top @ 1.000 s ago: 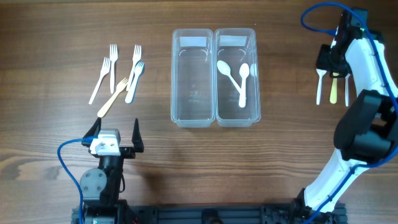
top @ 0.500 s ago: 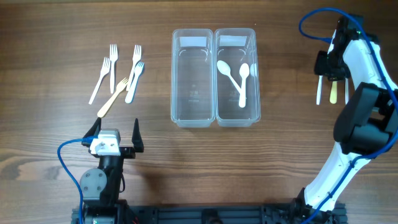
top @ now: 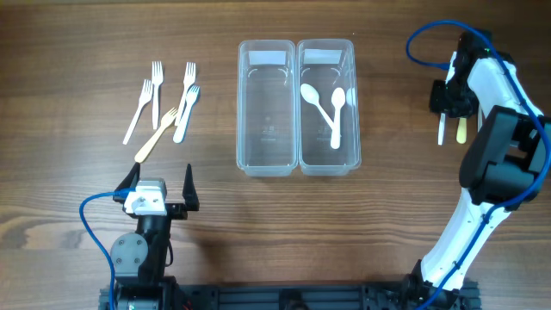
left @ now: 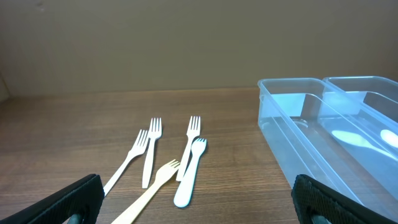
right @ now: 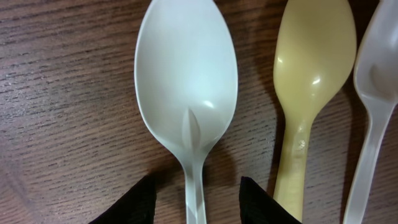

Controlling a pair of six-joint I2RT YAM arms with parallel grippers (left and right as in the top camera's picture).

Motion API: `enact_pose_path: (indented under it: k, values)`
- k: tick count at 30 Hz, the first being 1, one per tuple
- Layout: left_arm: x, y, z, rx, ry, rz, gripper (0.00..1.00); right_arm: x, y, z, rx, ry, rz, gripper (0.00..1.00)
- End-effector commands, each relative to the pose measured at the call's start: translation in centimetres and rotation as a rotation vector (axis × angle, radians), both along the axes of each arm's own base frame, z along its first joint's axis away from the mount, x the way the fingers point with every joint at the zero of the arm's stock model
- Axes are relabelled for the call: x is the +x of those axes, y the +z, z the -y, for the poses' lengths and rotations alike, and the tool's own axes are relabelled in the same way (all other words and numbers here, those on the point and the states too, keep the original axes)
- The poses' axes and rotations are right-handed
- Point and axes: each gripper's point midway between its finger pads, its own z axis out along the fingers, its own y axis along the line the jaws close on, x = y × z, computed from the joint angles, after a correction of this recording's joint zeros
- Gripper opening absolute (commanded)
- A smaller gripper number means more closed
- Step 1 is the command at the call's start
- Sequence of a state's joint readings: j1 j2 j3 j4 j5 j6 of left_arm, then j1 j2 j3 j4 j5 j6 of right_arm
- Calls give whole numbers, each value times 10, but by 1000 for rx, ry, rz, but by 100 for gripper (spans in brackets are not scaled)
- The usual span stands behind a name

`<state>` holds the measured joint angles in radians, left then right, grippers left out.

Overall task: Pack container
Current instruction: 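Grasp the next white spoon with the right gripper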

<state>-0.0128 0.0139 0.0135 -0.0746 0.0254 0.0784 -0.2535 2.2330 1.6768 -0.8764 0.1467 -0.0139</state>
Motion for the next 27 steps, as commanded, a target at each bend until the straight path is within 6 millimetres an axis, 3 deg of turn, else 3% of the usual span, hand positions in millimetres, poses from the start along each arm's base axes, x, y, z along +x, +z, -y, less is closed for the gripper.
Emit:
enact_pose_path:
  k: [1, 2, 5, 11, 15, 23, 27]
  values:
    - [0, -2, 0, 22, -7, 1, 100, -1, -6, -2, 20, 9, -9, 46]
    - [0, -2, 0, 21, -7, 1, 100, -1, -6, -3, 26, 11, -7, 45]
    - [0, -2, 0, 21, -7, 1, 100, 0, -6, -6, 44, 14, 0, 27]
    - [0, -2, 0, 21, -7, 1, 100, 1, -9, -9, 59, 16, 0, 21]
    - [0, -2, 0, 22, -7, 1, 100, 1, -8, -9, 59, 16, 0, 5]
    - [0, -2, 0, 21, -7, 1, 100, 1, -5, -10, 66, 16, 4, 4]
    - [0, -2, 0, 21, -7, 1, 100, 14, 19, -11, 63, 20, 59, 4]
